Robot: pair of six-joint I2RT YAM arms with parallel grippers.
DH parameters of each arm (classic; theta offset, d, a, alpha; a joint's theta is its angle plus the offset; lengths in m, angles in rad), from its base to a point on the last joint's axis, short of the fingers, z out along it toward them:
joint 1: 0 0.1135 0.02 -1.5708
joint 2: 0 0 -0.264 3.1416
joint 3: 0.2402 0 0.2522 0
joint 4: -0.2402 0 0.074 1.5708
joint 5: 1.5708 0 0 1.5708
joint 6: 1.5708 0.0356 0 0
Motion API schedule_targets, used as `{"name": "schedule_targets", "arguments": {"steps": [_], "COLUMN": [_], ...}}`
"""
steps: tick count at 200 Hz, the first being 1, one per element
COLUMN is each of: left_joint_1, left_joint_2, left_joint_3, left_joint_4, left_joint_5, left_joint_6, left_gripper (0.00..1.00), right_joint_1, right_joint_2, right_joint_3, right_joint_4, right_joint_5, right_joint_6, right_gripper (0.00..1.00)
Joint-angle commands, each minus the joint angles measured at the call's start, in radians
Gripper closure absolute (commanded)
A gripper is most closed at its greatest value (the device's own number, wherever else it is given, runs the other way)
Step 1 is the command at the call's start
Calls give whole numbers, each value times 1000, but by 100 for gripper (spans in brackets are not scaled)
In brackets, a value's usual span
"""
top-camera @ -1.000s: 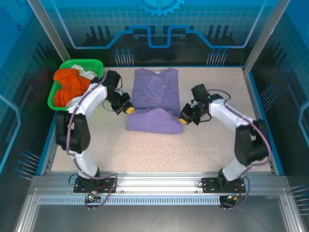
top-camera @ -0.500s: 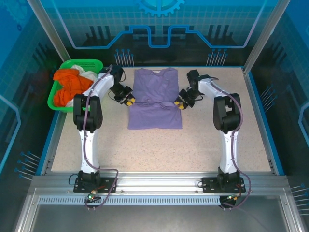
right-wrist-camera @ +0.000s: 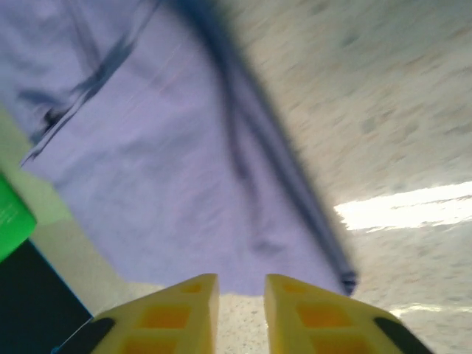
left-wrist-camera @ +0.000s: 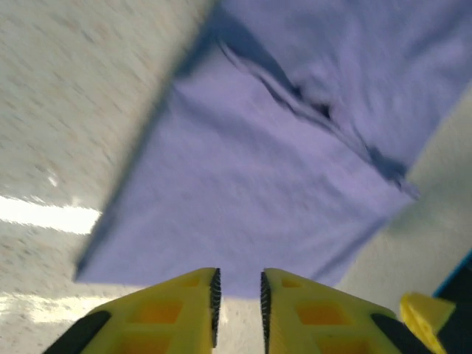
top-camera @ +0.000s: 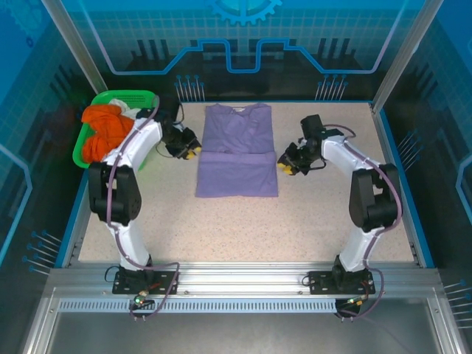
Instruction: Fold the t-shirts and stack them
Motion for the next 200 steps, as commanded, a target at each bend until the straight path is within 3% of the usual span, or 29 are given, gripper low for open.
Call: {"name": "schedule_targets", "arguments": {"steps": [1,39,69,83,111,159,200], "left_joint_1": [-105,-168,-160,-145,-140,-140,-123], "left_joint_2": [8,61,109,102,40,-135,-285], "left_joint_3": [-102,-212,-303,-374,-493,-662,-551], "left_joint_4": [102,181,165,173,158,78,-69], "left_joint_5": [107,47,-76,-82,-100,-55,-80], "left_joint_6": [10,11,50,38,35,11,37], "left_gripper": [80,82,80,79,77,75,66], "right_joint_1": [92,157,156,157,177,222,220], "right_joint_2": [18,157,227,233,172,30,-149], "right_joint_3": [-59,-32,-48,-84,-213,-424,-438], "right_joint_4": [144,177,144,133,146,163,142], "right_joint_5": [-33,-19,21,22,44,41,2], "right_joint_6": [-2,10,-7,-18,-24,-17,-14], "right_gripper": [81,84,72,69,61,56,51]}}
